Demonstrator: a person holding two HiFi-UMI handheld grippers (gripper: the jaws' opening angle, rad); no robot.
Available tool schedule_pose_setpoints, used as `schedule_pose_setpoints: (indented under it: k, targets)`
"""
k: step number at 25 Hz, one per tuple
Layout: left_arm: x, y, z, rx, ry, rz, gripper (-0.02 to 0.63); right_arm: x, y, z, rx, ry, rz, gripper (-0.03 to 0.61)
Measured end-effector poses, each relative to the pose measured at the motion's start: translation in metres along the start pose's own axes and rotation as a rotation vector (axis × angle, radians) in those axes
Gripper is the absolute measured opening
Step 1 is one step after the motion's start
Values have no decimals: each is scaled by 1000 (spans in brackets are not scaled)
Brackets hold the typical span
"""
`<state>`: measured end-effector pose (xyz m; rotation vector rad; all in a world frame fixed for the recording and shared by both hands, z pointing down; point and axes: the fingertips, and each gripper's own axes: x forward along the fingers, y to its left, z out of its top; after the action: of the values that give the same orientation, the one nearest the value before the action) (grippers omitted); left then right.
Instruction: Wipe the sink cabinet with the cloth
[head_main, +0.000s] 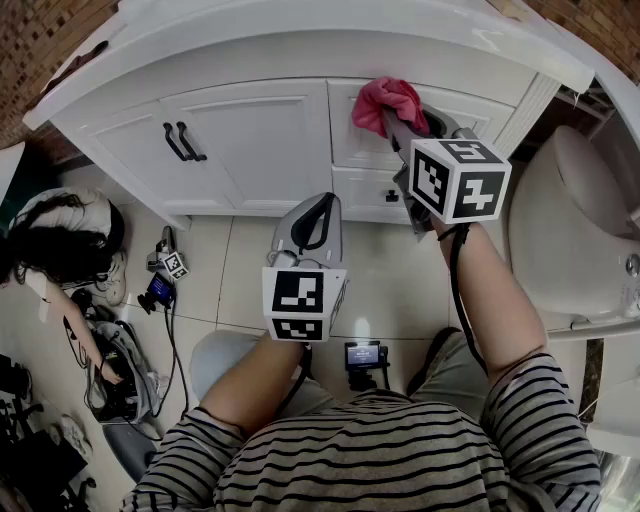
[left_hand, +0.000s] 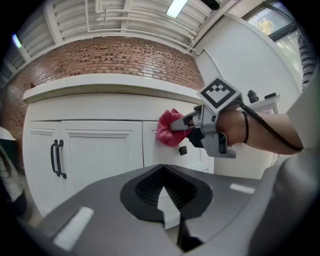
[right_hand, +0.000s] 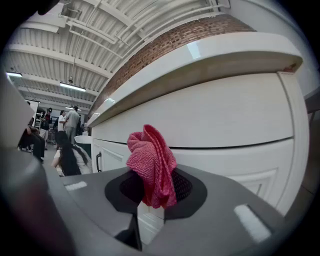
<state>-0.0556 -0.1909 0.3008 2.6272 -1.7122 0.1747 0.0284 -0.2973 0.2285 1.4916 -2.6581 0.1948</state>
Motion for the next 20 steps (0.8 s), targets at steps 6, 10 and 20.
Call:
schedule_pose_setpoints:
  k: [6,10,20]
  targets:
    - [3,-3,-7,25,22,0,2,-50,-76,-7,21,8,-122,86]
    - [3,-6,-10,32,28,1,2,-95,-140,-12,50,4,-283,86]
    - [0,-11,-3,21,8,-15,2,-27,-29,-50,54,69,-43,74]
